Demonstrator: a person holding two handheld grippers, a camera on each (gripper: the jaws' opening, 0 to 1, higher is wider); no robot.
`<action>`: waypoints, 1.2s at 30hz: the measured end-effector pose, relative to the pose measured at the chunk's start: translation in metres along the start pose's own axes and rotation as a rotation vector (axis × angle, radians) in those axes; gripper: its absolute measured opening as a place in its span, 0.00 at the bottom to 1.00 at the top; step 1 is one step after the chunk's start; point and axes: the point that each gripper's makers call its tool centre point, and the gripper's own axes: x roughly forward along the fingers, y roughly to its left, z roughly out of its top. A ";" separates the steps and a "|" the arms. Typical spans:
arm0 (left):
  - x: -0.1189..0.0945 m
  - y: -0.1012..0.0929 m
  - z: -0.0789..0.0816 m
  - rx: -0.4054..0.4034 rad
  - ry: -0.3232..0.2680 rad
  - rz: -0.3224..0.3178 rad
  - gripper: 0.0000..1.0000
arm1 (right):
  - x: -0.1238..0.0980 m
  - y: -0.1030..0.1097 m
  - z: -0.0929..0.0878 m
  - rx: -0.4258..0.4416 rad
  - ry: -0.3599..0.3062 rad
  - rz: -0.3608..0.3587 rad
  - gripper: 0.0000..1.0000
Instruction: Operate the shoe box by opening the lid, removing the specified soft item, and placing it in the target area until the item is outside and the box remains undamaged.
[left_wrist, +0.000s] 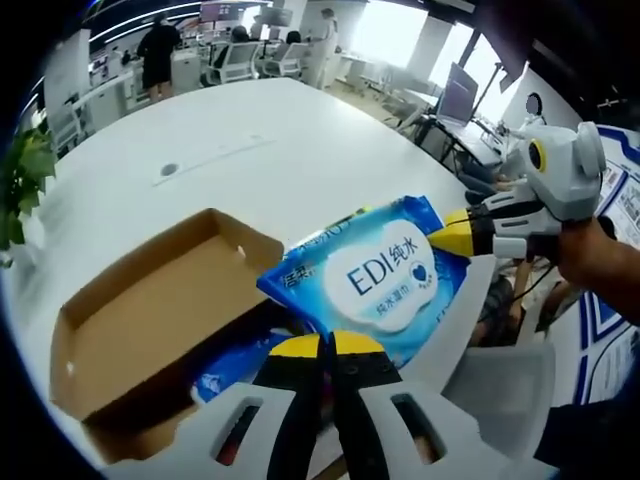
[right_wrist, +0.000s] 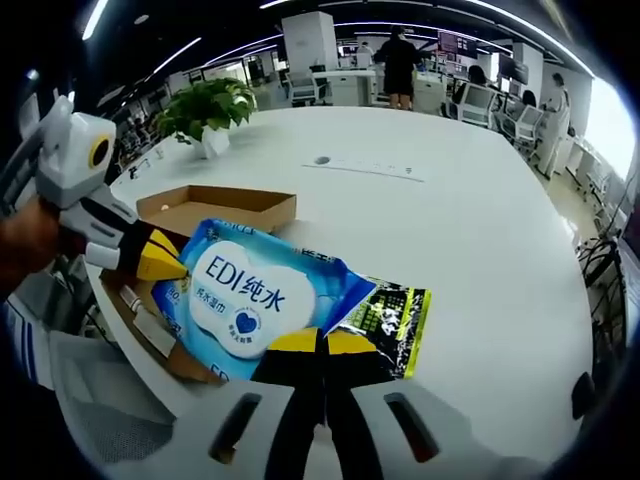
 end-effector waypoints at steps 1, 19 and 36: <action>0.002 -0.001 0.001 0.004 -0.002 0.000 0.00 | -0.001 -0.004 0.000 0.000 0.000 -0.003 0.00; 0.052 -0.022 0.021 0.046 0.025 -0.021 0.00 | 0.008 -0.055 -0.016 0.041 0.018 -0.038 0.00; 0.097 -0.015 0.022 0.034 0.055 -0.013 0.00 | 0.042 -0.087 -0.030 0.043 0.063 -0.033 0.00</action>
